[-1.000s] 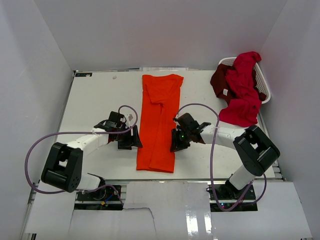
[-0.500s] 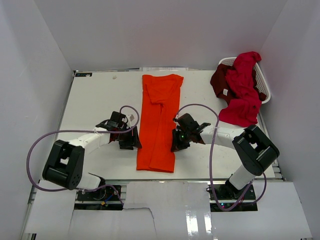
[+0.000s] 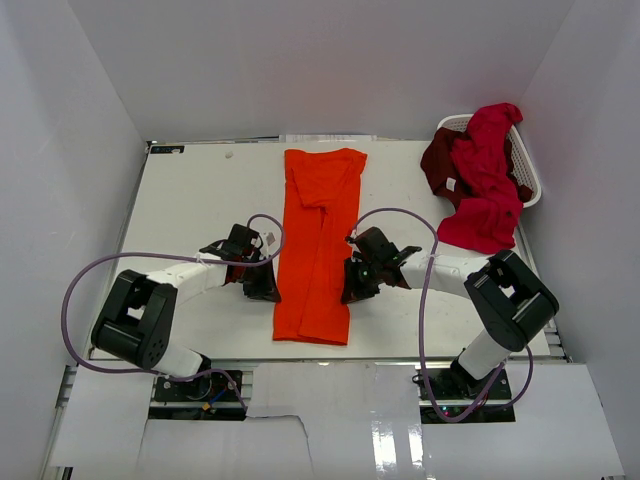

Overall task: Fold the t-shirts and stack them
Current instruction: Rotate the tshirt 90 degrees

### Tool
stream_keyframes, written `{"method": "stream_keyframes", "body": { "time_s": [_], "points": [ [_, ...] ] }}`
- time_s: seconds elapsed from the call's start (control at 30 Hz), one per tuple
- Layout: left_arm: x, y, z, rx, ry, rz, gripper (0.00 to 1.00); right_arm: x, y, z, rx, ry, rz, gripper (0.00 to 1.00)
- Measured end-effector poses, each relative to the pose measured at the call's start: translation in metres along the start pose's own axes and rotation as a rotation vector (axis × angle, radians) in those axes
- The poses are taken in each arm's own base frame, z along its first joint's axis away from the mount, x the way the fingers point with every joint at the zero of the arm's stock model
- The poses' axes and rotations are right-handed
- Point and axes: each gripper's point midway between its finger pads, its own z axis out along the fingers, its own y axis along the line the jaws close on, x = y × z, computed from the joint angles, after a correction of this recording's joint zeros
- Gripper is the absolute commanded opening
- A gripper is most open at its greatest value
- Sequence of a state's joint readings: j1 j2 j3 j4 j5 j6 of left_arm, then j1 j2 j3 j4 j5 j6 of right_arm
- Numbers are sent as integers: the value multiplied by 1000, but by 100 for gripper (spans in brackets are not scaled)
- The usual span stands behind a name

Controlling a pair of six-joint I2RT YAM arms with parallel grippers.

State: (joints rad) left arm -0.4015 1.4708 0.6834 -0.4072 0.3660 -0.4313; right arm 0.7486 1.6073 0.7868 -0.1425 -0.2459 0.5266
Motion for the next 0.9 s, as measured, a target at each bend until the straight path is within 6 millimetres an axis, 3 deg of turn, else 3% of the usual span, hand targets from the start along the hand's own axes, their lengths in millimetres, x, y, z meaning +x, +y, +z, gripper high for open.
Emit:
{"method": "stream_keyframes", "body": {
  "time_s": [0.13,0.7,0.9],
  "points": [
    [0,1,0,-5,-1,-1,9,0,0,1,-6,-4,-1,13],
    [0,1,0,-12,-1,-11,8,16,-14,-13,-6,-36,29,12],
    [0,1,1,-12,4,-14,8,16,-16,-14,-8,-37,39,17]
  ]
}}
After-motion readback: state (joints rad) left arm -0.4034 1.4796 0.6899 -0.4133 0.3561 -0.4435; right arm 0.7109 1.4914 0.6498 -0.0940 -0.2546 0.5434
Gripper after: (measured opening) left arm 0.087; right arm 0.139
